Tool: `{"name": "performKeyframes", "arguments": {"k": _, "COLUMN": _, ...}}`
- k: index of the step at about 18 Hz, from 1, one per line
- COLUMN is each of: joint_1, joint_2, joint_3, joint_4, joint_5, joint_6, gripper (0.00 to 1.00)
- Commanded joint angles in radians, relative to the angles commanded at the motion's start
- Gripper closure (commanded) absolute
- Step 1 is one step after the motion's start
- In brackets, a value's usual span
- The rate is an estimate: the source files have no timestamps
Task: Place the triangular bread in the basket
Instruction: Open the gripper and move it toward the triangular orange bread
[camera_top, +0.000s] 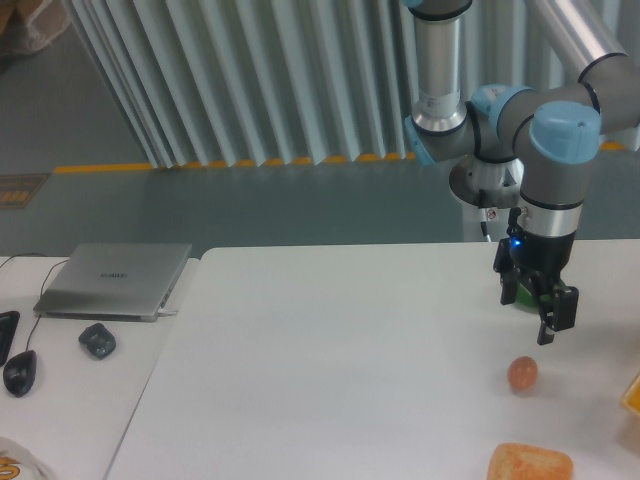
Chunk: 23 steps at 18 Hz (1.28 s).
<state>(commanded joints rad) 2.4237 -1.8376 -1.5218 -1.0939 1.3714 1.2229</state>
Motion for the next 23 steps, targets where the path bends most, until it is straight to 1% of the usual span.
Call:
{"name": "performKeyframes", "arguments": {"k": 2, "joint_1": -0.006, "joint_2": -0.015, "joint_3": 0.011, "joint_4": 0.012, "joint_5": 0.002, "joint_6": -0.022, "gripper": 0.0}}
{"name": "performKeyframes", "arguments": {"k": 5, "joint_1": -0.006, "joint_2": -0.017, "joint_3": 0.011, "joint_4": 0.019, "joint_5": 0.003, "joint_6": -0.049, "gripper": 0.0}}
{"name": "performKeyframes", "arguments": {"k": 6, "joint_1": -0.008, "joint_2": -0.018, "joint_3": 0.014, "joint_4": 0.037, "joint_5": 0.002, "joint_6": -0.075, "gripper": 0.0}}
{"name": "performKeyframes", "arguments": {"k": 7, "joint_1": -0.011, "joint_2": -0.031, "joint_3": 0.014, "joint_4": 0.07, "joint_5": 0.003, "joint_6": -0.1, "gripper": 0.0}}
{"name": "performKeyframes", "arguments": {"k": 8, "joint_1": -0.017, "joint_2": -0.04, "joint_3": 0.014, "joint_4": 0.083, "joint_5": 0.006, "joint_6": -0.105, "gripper": 0.0}}
{"name": "performKeyframes", "arguments": {"k": 10, "joint_1": -0.044, "joint_2": -0.057, "joint_3": 0.014, "joint_4": 0.088, "joint_5": 0.041, "joint_6": -0.102, "gripper": 0.0}}
{"name": "performKeyframes", "arguments": {"k": 11, "joint_1": -0.067, "joint_2": -0.07, "joint_3": 0.015, "joint_4": 0.089, "joint_5": 0.078, "joint_6": -0.097, "gripper": 0.0}}
{"name": "performKeyframes", "arguments": {"k": 13, "joint_1": -0.103, "joint_2": -0.103, "joint_3": 0.028, "joint_4": 0.089, "joint_5": 0.087, "joint_6": -0.108, "gripper": 0.0}}
{"name": "performKeyframes", "arguments": {"k": 16, "joint_1": -0.113, "joint_2": -0.13, "joint_3": 0.046, "joint_4": 0.091, "joint_5": 0.094, "joint_6": -0.112, "gripper": 0.0}}
{"name": "performKeyframes", "arguments": {"k": 18, "joint_1": -0.115, "joint_2": -0.141, "joint_3": 0.049, "joint_4": 0.13, "joint_5": 0.101, "joint_6": -0.111, "gripper": 0.0}}
{"name": "performKeyframes", "arguments": {"k": 20, "joint_1": -0.115, "joint_2": -0.149, "joint_3": 0.052, "joint_4": 0.155, "joint_5": 0.103, "joint_6": -0.106, "gripper": 0.0}}
{"name": "performKeyframes", "arguments": {"k": 22, "joint_1": -0.115, "joint_2": -0.155, "joint_3": 0.055, "joint_4": 0.202, "joint_5": 0.103, "joint_6": -0.105, "gripper": 0.0}}
{"name": "performKeyframes", "arguments": {"k": 23, "joint_1": -0.115, "joint_2": -0.158, "joint_3": 0.057, "joint_4": 0.204, "joint_5": 0.103, "joint_6": -0.105, "gripper": 0.0}}
